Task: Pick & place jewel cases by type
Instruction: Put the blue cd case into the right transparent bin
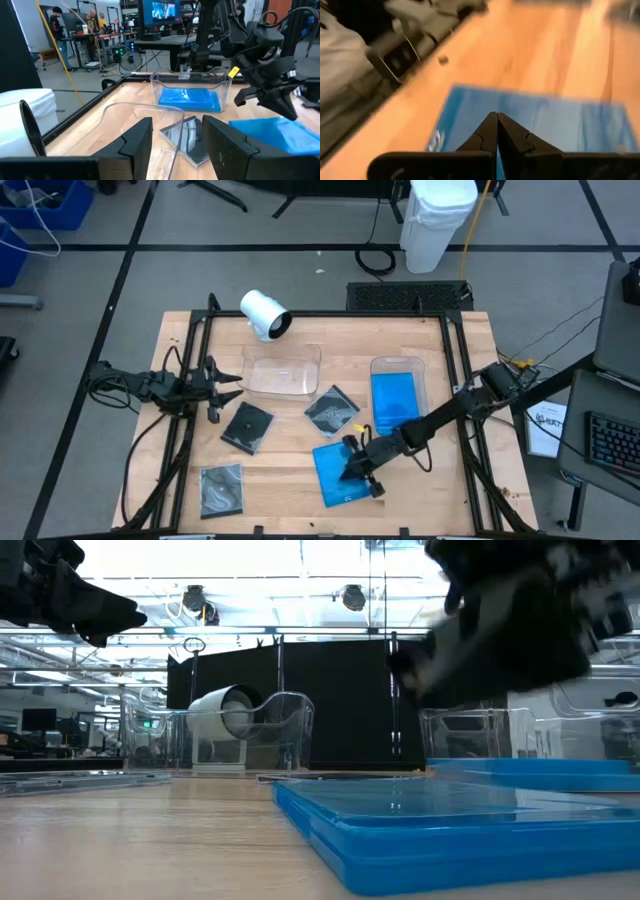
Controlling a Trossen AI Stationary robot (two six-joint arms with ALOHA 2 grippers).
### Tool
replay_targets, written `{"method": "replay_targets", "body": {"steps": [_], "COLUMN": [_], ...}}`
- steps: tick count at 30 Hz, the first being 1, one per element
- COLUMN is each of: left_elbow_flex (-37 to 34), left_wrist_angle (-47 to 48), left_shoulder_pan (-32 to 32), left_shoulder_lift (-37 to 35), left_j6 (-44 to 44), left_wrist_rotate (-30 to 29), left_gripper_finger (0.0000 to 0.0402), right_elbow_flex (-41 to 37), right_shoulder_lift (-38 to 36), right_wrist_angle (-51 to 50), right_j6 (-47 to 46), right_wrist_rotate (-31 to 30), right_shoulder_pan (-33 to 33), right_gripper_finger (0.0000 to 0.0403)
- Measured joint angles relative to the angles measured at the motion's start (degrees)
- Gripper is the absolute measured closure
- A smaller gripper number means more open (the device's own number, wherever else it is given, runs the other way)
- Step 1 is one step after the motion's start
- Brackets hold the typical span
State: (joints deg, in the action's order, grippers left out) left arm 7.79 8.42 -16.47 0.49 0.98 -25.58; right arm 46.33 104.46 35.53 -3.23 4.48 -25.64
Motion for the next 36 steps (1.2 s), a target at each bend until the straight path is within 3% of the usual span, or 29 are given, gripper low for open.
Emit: {"method": "replay_targets", "body": {"steps": [5, 10, 15, 20, 24, 28, 31, 36], "left_elbow_flex": [0.0, 0.0, 0.0, -1.6, -4.5, -3.8, 1.3, 16.3], "left_wrist_angle": [-2.2, -5.3, -4.1, -7.8, -18.9, -31.5, -36.6, -31.0], "left_shoulder_pan": [0.0, 0.0, 0.0, -0.6, -3.0, -5.5, -7.9, -11.0], "left_shoulder_lift": [0.0, 0.0, 0.0, 4.9, 17.9, 36.1, 51.0, 73.4], "left_j6": [-6.4, -10.6, -12.3, -15.3, -16.1, -14.2, -10.0, -2.2], "left_wrist_rotate": [0.0, 0.0, 1.9, 14.9, 12.2, 11.6, 11.5, 12.6], "left_gripper_finger": [0.0222, 0.0222, 0.0222, 0.0222, 0.0222, 0.0222, 0.0222, 0.0222], "right_elbow_flex": [0.0, 0.0, 0.1, 0.1, 0.1, 0.1, 0.1, 0.1], "right_shoulder_lift": [-4.6, -12.1, -21.3, -28.4, -30.6, -30.1, -29.3, -29.3], "right_wrist_angle": [4.2, -4.5, -17.4, -26.3, -29.6, -31.0, -31.3, -31.1], "right_j6": [5.8, 6.4, 7.6, 5.0, 0.3, -2.0, -2.1, -3.5], "right_wrist_rotate": [1.8, 0.6, -16.1, -32.2, -35.8, -35.8, -35.8, -35.8], "right_shoulder_pan": [-1.1, -3.6, -9.0, -13.8, -14.9, -15.0, -15.0, -15.0], "right_gripper_finger": [0.0403, 0.0403, 0.0403, 0.0403, 0.0403, 0.0403, 0.0403, 0.0403]}}
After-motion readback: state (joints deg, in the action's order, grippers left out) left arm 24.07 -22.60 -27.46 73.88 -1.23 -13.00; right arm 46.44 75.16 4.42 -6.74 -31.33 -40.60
